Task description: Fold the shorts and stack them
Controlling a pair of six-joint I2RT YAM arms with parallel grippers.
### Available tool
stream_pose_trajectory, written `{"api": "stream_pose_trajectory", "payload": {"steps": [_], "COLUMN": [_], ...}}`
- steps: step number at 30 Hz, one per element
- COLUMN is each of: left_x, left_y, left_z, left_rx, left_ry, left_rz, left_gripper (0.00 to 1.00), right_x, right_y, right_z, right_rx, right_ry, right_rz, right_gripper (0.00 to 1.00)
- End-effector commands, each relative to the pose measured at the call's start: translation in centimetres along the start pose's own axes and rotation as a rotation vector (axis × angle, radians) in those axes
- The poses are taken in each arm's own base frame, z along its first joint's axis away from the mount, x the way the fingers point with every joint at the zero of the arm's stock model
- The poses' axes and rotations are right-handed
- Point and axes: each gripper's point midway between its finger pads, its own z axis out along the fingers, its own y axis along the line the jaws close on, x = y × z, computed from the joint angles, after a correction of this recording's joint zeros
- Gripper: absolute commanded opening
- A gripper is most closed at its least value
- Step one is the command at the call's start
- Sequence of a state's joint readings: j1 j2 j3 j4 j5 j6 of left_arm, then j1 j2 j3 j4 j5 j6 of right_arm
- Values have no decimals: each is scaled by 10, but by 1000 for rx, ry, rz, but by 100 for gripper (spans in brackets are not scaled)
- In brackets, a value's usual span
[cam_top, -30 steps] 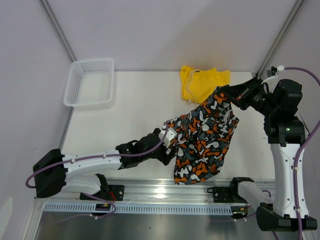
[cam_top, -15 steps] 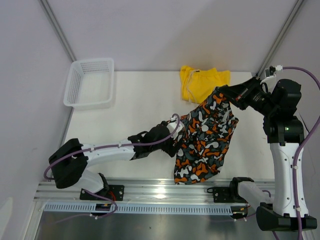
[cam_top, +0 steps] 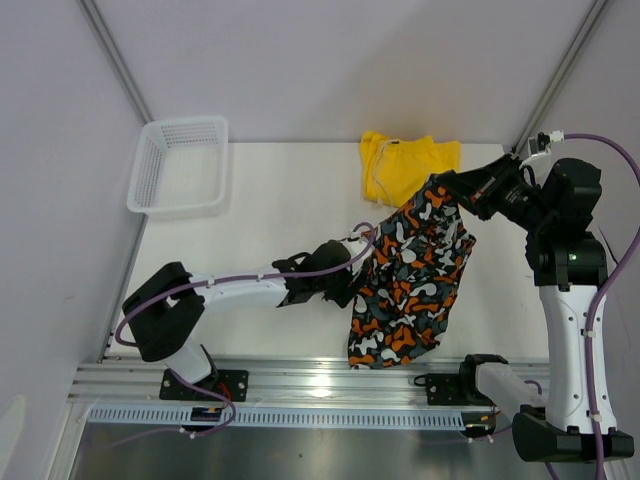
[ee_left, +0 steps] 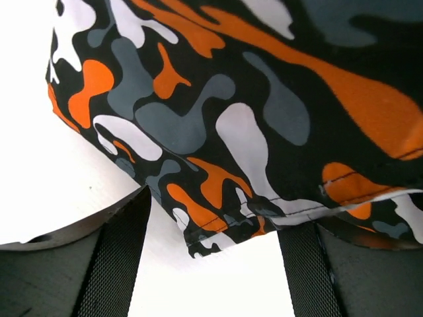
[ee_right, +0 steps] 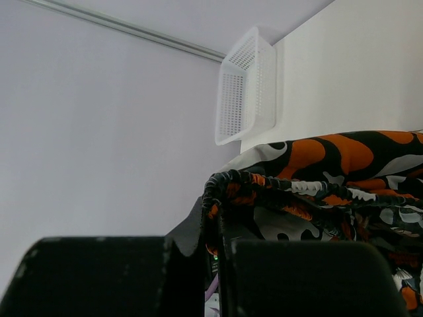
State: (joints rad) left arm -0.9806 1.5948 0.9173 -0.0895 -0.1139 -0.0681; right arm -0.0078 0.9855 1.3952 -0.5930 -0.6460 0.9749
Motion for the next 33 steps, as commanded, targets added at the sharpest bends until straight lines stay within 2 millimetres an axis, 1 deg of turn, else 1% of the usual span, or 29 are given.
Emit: {"api": "stream_pose_trajectory", "payload": {"steps": [1, 3, 4, 5, 7, 9, 10, 11, 12, 13, 14, 15, 16, 20, 21, 22, 23, 25, 30, 31, 33], "left_x": [-6, 3, -1, 2, -3, 0, -4, -3, 0, -3, -5, -13, -8, -13, -14, -8, -8, -4, -7, -7, -6], "left_y": [8, 8, 6, 7, 7, 11, 12, 16, 17, 18, 18, 16, 17, 19, 18, 17, 18, 18, 17, 17, 16], "left_z": [-7, -9, -11, -13, -14, -12, -11, -11, -10, -9, -9, -11, -11, -10, -8, -3, 0, 6, 6, 7, 8], "left_rx": [-25, -18, -5, -4, -5, -27, -32, -54, -54, -56, -56, -50, -51, -59, -60, -56, -55, -58, -55, -55, -56], "left_ry": [-25, -26, -47, -50, -77, -87, -108, -115, -117, -144, -158, -197, -199, -241, -242, -221, -215, -194, -207, -210, -205], "left_rz": [1, 10, 14, 21, 31, 43, 46, 45, 74, 79, 83, 82, 83, 98, 100, 105, 105, 108, 102, 103, 97], "left_gripper": [76, 74, 74, 74, 72, 67, 65, 61, 61, 60, 60, 60, 61, 62, 65, 66, 68, 67, 61, 59, 52], "right_x": [-1, -2, -2, -3, -3, -3, -3, -3, -3, -3, -2, -2, -2, -2, -2, -2, -2, -3, -3, -3, -4], "right_y": [16, 15, 15, 15, 16, 17, 17, 19, 20, 21, 21, 21, 20, 21, 21, 21, 22, 23, 21, 21, 22], "right_z": [-3, -1, -1, 0, 1, 1, 2, 1, 1, 1, 1, 1, 1, -1, -1, -2, -2, -3, -4, -4, -5], "right_rx": [-62, -60, -63, -65, -68, -73, -74, -83, -87, -89, -91, -92, -91, -96, -96, -97, -102, -105, -103, -104, -109], "right_ry": [2, 3, 5, 6, 10, 11, 14, 17, 22, 28, 36, 38, 40, 41, 42, 44, 43, 43, 43, 44, 42], "right_rz": [-28, -23, -19, -19, -12, -9, -5, -2, -1, 1, 5, 5, 7, 11, 12, 15, 15, 15, 19, 20, 25], "right_gripper": [0, 0, 0, 0, 0, 0, 0, 0, 0, 0, 0, 0, 0, 0, 0, 0, 0, 0, 0, 0, 0]}}
